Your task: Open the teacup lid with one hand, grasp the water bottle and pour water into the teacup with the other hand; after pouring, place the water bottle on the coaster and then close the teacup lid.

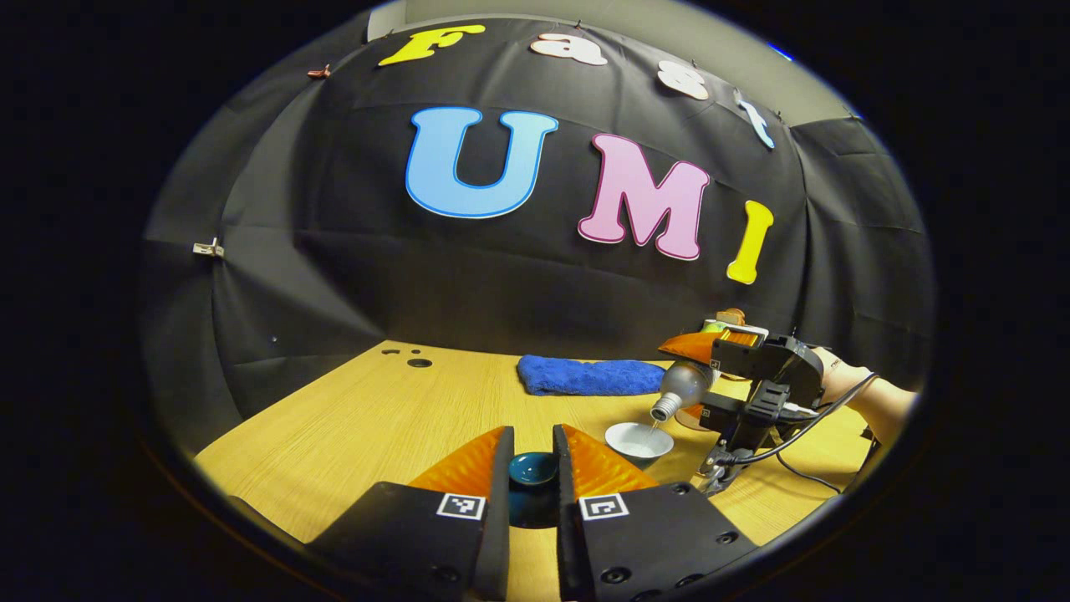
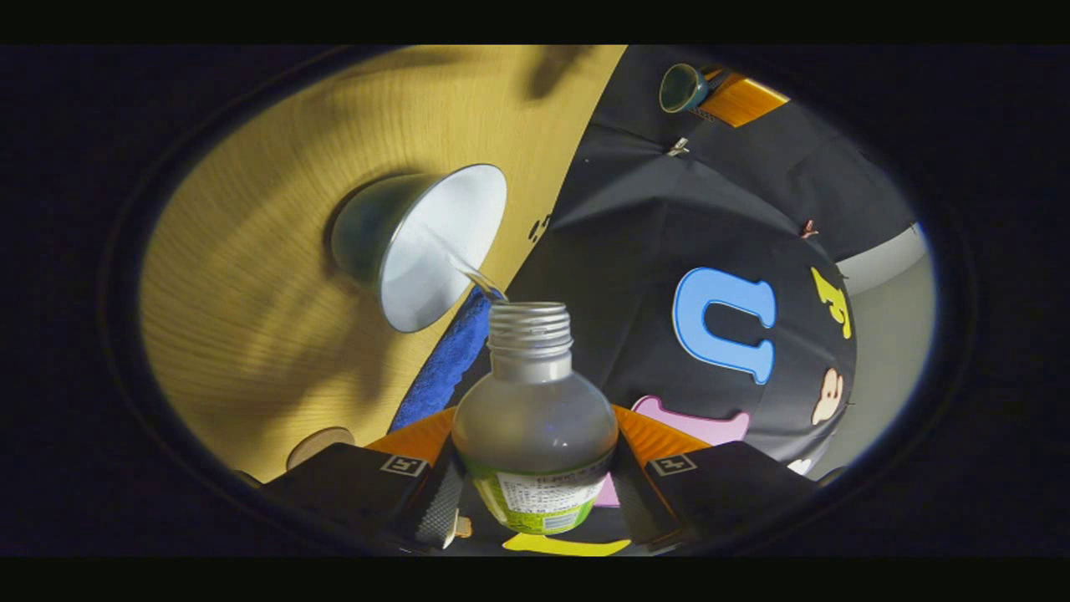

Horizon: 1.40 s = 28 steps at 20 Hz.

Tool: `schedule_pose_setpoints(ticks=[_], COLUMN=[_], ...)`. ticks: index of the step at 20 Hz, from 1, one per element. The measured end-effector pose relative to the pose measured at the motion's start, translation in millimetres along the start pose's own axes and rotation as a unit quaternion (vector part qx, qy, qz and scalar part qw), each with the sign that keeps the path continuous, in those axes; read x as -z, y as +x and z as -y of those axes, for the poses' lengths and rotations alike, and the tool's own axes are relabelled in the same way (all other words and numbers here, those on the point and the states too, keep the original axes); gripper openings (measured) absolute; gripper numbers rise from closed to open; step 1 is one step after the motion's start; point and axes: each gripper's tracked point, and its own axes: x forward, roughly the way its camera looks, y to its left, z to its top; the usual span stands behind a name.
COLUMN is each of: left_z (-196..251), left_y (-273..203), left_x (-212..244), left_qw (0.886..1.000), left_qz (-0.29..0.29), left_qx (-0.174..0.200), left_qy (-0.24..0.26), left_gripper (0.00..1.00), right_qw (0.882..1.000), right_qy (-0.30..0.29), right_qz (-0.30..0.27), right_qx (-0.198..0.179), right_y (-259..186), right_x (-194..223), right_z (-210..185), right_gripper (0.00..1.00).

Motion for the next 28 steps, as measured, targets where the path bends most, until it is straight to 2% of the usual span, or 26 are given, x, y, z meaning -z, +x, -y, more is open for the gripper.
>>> schedule_pose_setpoints(ticks=[11, 12, 28], left_z=[4.1, 5.0, 7.8], left_y=[-4.0, -3.3, -3.7], left_x=[-3.7, -4.0, -5.9], left_qw=[1.0, 1.0, 1.0], left_qz=[0.004, 0.004, 0.003], left_qx=[0.0, 0.001, 0.001], left_qy=[0.006, 0.007, 0.007], left_gripper=[0.27, 0.27, 0.27], right_qw=[1.0, 1.0, 0.999], right_qy=[-0.025, -0.025, -0.046], right_qz=[0.004, 0.003, 0.017], right_qx=[0.014, 0.013, 0.023], right_y=[-1.7, -1.1, -3.3], right_x=[-1.5, -0.9, -10.5], right_z=[8.9, 7.5, 12.3], right_gripper=[0.77, 0.81, 0.81])
